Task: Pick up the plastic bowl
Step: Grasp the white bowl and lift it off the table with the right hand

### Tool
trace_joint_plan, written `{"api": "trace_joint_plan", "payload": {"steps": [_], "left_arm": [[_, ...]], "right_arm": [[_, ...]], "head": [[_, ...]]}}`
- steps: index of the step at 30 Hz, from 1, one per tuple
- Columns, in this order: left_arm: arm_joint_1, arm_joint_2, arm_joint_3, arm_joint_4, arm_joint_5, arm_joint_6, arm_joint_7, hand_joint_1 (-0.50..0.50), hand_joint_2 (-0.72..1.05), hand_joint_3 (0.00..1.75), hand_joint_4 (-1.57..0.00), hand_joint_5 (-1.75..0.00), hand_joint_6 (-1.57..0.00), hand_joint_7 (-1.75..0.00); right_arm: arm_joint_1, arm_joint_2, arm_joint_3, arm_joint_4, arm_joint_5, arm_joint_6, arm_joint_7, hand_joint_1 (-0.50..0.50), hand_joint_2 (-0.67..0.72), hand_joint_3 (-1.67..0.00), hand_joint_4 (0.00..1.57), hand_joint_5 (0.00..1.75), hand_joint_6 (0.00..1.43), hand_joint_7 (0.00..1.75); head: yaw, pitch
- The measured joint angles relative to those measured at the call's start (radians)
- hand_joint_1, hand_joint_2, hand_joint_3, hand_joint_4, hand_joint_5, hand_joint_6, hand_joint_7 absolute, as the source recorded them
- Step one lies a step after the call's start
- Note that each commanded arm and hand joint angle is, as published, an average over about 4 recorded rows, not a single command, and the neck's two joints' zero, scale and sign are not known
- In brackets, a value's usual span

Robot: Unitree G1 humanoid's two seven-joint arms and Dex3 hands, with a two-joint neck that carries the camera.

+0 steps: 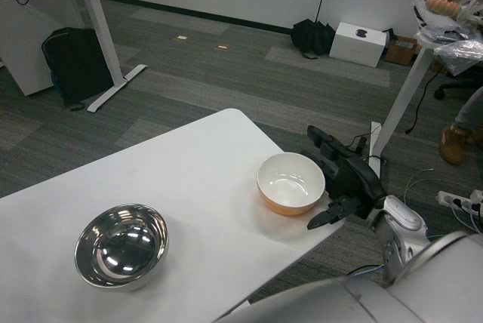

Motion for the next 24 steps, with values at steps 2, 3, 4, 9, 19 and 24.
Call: {"api": "trace_joint_plan", "payload": {"steps": [2,3,4,9,19,24], "left_arm": [[0.000,0.000,0.000,0.000,0.000,0.000,0.000,-0.50,0.60,0.00,-0.86,-0.31,-0.03,0.00],[0.000,0.000,0.000,0.000,0.000,0.000,0.000,-0.50,0.60,0.00,-0.86,-0.31,-0.03,0.00],[0.000,0.000,0.000,0.000,0.000,0.000,0.000,-0.50,0.60,0.02,-0.86,-0.31,-0.03,0.00],[0.001,0.000,0.000,-0.001,0.000,0.000,-0.001,-0.50,0.60,0.00,-0.86,-0.31,-0.03,0.00],[0.013,0.000,0.000,-0.022,-0.001,0.000,-0.002,-0.50,0.60,0.00,-0.86,-0.31,-0.03,0.00],[0.022,-0.001,0.000,-0.028,-0.002,0.000,-0.003,-0.50,0.60,0.00,-0.86,-0.31,-0.03,0.00]], "right_arm": [[-0.001,-0.001,0.003,0.000,-0.002,0.000,0.000,-0.46,0.00,-0.08,0.00,0.00,0.00,0.00],[-0.001,-0.001,0.006,0.000,-0.003,0.000,0.000,-0.46,0.01,-0.08,0.00,0.00,0.00,0.00],[-0.002,-0.002,0.009,0.000,-0.004,0.000,0.000,-0.46,0.01,-0.08,0.00,0.00,0.00,0.00],[-0.010,-0.011,0.029,-0.001,-0.014,-0.006,-0.006,-0.46,-0.02,-0.08,0.00,0.00,0.00,0.00],[-0.024,-0.026,0.090,-0.004,-0.028,-0.011,-0.012,-0.46,0.01,-0.06,0.00,0.00,0.00,0.00],[-0.028,-0.030,0.126,-0.005,-0.049,-0.011,-0.012,-0.46,0.00,-0.08,0.00,0.00,0.00,0.00]], "head": [[0.000,0.002],[0.000,0.002],[0.000,0.002],[0.001,0.006],[0.007,0.007],[0.010,0.007]]}}
